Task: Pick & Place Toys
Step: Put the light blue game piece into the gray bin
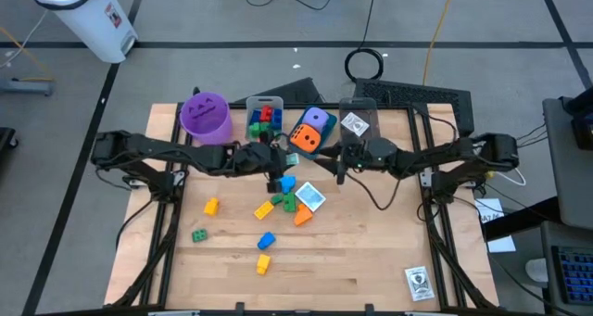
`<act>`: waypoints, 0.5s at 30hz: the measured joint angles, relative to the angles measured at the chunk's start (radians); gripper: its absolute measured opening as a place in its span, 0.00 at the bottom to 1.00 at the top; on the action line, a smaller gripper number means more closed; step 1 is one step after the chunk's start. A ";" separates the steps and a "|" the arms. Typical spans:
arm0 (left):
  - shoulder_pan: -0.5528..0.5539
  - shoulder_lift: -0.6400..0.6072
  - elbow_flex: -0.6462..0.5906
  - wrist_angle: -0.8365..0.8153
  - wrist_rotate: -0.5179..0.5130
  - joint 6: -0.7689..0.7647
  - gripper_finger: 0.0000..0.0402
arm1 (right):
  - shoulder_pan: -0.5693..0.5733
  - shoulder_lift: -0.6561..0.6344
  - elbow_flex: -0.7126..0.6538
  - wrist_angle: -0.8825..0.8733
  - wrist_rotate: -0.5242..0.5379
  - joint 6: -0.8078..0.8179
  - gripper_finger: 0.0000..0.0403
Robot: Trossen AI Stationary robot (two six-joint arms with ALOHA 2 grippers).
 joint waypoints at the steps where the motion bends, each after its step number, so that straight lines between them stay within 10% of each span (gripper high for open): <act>1: -0.005 0.011 0.016 0.003 -0.012 0.016 0.38 | -0.003 0.014 0.005 0.006 -0.001 0.020 0.50; 15: -0.029 0.213 0.271 -0.184 -0.081 0.156 0.38 | -0.006 0.103 0.079 0.025 -0.052 0.058 0.45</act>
